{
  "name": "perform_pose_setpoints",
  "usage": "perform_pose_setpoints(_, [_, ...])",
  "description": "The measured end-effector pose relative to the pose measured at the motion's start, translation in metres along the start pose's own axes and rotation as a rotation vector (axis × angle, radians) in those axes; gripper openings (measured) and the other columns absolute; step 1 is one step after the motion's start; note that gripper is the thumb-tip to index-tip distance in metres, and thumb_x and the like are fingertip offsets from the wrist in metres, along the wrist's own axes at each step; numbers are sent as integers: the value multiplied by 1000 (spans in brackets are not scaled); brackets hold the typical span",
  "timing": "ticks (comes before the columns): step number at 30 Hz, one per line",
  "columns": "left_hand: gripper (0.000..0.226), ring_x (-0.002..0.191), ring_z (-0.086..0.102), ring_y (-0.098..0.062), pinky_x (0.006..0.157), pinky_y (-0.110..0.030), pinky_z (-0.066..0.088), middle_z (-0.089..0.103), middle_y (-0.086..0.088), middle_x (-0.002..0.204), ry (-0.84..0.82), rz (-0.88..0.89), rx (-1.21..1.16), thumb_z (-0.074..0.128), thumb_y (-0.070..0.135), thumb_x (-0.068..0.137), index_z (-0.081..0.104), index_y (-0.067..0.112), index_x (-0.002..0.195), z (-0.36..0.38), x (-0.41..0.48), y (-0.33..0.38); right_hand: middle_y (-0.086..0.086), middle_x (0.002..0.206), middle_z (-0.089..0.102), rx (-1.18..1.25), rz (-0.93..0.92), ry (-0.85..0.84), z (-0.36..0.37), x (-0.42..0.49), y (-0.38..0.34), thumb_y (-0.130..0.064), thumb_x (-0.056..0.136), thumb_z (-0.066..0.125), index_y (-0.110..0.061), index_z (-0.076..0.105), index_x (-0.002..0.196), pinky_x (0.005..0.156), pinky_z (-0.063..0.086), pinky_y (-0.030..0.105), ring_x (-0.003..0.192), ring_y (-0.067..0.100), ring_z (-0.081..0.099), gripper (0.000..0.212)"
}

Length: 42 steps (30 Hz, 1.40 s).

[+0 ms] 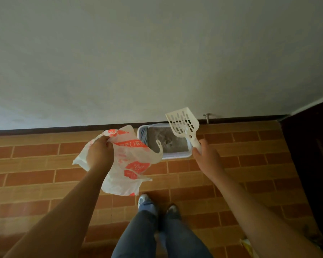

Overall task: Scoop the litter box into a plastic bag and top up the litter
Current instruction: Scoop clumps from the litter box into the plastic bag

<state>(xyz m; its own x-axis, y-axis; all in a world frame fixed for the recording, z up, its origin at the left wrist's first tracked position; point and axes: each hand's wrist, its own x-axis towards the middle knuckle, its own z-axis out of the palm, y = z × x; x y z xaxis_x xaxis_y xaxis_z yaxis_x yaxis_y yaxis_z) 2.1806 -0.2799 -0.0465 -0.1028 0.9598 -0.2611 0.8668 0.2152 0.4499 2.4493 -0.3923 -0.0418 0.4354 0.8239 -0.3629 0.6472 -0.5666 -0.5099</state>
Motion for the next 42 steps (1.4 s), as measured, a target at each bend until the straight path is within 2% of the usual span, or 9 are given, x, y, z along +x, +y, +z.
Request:
perform_pose_setpoints(3, [33,93,61,-30,69,-32,44,66,-16,112,9,-26,-7,36,10,99,60,6,122,7,0,3,6,96,61,-5,-13,-6,6,13,4,-26,96,47,-9,46,121,45,40,19,55,7,51,30])
perform_pose_setpoints(8, [33,94,63,-29,79,-41,54,66,-13,116,44,-93,-29,36,13,100,58,9,125,36,-5,6,6,98,61,-16,-77,-51,11,32,23,-26,96,46,-9,47,121,49,45,20,57,6,50,30])
perform_pose_setpoints(11, [33,86,63,-28,74,-40,54,67,-13,111,75,-132,-35,36,13,100,58,10,124,67,-8,5,6,106,60,-26,-133,-76,19,46,46,-26,96,47,-10,46,123,49,40,16,61,4,50,31])
perform_pose_setpoints(16, [34,85,63,-32,74,-42,54,68,-14,104,101,-191,-34,37,10,97,60,9,121,127,-6,-7,3,95,60,-58,-163,-127,45,72,93,-27,96,48,-12,46,123,52,45,21,60,6,51,31])
perform_pose_setpoints(19, [34,89,64,-32,74,-41,54,67,-14,109,90,-199,-27,37,10,97,58,10,125,164,2,-18,3,96,59,-70,-144,-121,68,87,122,-27,95,49,-12,48,121,50,40,18,59,3,49,29])
perform_pose_setpoints(22, [35,94,63,-32,73,-38,50,66,-14,113,97,-209,-3,37,10,97,57,10,127,197,9,-27,2,94,58,-81,-143,-120,91,101,143,-28,95,48,-13,48,119,51,44,20,58,5,50,29])
perform_pose_setpoints(28, [37,96,63,-31,79,-45,55,65,-12,114,120,-173,25,33,15,98,59,11,124,256,38,-62,1,82,57,-95,-134,-140,152,134,175,-27,96,47,-12,47,118,50,47,25,53,8,46,27])
perform_pose_setpoints(33, [36,98,63,-32,83,-48,54,66,-12,113,131,-182,38,32,18,100,58,11,124,309,74,-97,0,78,53,-119,-163,-92,207,173,196,-25,97,44,-10,47,116,47,39,22,53,8,45,25])
perform_pose_setpoints(42, [34,96,62,-33,79,-42,51,65,-15,108,207,-178,-6,34,18,99,59,7,119,392,138,-146,7,84,58,-128,-172,2,285,240,237,-24,97,43,-7,50,113,54,42,27,66,18,54,24])
